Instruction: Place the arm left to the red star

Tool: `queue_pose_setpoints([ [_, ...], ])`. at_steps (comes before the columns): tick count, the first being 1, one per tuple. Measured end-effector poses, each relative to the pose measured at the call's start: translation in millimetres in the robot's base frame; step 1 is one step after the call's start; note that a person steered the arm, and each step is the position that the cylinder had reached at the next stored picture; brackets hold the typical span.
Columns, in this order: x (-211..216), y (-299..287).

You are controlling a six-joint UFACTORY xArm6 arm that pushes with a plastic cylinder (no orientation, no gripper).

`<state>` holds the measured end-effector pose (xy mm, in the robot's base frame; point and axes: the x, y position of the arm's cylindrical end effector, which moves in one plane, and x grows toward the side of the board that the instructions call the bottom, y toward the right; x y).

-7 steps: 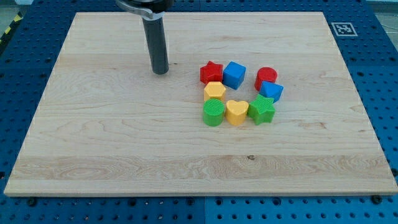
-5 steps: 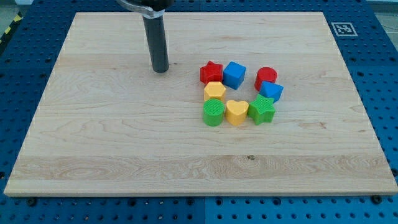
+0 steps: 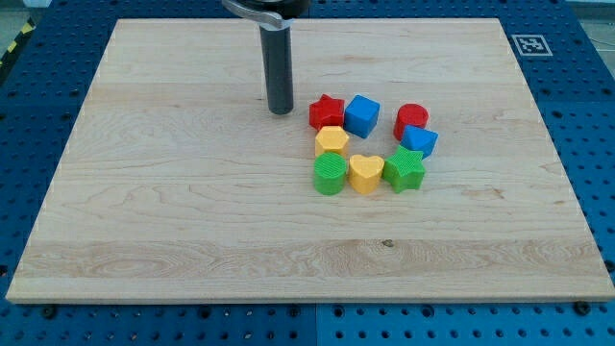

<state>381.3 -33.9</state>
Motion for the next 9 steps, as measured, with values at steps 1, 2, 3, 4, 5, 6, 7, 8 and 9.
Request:
queue_pose_setpoints([
  [1, 8.2, 16.8],
  [2, 13.4, 33.9],
  [3, 19.5, 50.0],
  [4, 8.6, 39.4],
  [5, -16.7, 37.8],
  [6, -19.3, 38.2],
  [7, -24.0, 60.2],
  [8, -24.0, 73.1],
  [9, -24.0, 95.2],
])
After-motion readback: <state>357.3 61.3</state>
